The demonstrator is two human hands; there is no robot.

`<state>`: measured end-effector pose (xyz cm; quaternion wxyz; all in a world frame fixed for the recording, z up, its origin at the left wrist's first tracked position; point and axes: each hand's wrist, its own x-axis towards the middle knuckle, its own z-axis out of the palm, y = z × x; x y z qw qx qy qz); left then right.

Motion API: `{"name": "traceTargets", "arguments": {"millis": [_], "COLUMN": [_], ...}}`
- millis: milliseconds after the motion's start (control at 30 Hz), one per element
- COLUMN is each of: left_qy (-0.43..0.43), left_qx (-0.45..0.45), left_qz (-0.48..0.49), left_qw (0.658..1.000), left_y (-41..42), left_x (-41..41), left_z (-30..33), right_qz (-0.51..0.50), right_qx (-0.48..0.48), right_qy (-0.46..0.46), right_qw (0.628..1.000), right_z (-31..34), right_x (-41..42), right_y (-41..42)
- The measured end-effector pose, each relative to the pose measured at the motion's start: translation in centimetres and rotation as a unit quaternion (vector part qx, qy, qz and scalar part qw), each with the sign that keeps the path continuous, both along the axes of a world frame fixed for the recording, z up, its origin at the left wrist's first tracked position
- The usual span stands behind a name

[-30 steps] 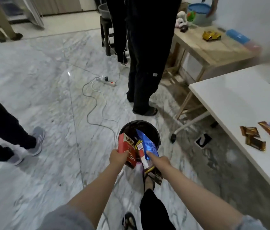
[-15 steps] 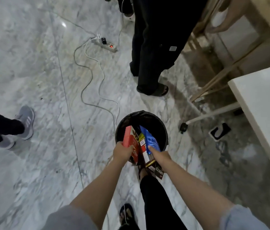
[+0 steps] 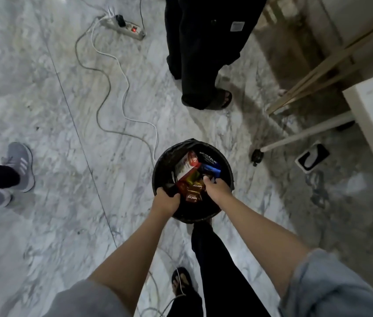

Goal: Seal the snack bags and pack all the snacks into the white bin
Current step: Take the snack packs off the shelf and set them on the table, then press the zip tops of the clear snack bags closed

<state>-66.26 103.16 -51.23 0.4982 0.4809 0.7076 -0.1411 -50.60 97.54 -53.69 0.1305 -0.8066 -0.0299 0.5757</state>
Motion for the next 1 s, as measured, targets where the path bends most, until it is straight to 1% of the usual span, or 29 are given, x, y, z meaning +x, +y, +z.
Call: {"name": "traceTargets", "arguments": {"millis": [267,533,667,767,833,900,1000], "left_qy": [-0.038,-0.074,-0.121,-0.162,-0.173,-0.183,-0.200], "left_qx": [0.010,0.059,0.098,0.101,0.105,0.111,0.095], "left_qz": [-0.016,-0.074,-0.122,-0.145,-0.167,-0.192,-0.217], "left_qw": [0.999,0.993,0.980,0.971,0.965,0.958,0.951], "left_y": [-2.0,-7.4,-11.8,-15.6,-18.1,-20.6,-24.2], "left_x": [-0.3,-1.8,-2.8,-3.1,-2.8,-1.9,0.4], "left_z": [4.0,11.6,15.3,17.7,18.9,20.3,23.5], "right_qz": [0.020,-0.007,-0.038,-0.096,-0.130,-0.153,-0.196], "right_qx": [0.022,0.085,0.132,0.190,0.226,0.243,0.255], "right_qy": [-0.031,-0.069,-0.094,-0.114,-0.120,-0.138,-0.177], "right_qw": [0.999,0.994,0.986,0.971,0.958,0.948,0.930], "right_z": [3.1,10.0,14.7,17.8,20.0,21.8,24.6], "right_x": [-1.0,-4.6,-6.6,-7.5,-7.8,-7.5,-6.3], "right_y": [-2.9,-8.5,-13.2,-17.7,-20.8,-23.6,-27.7]}}
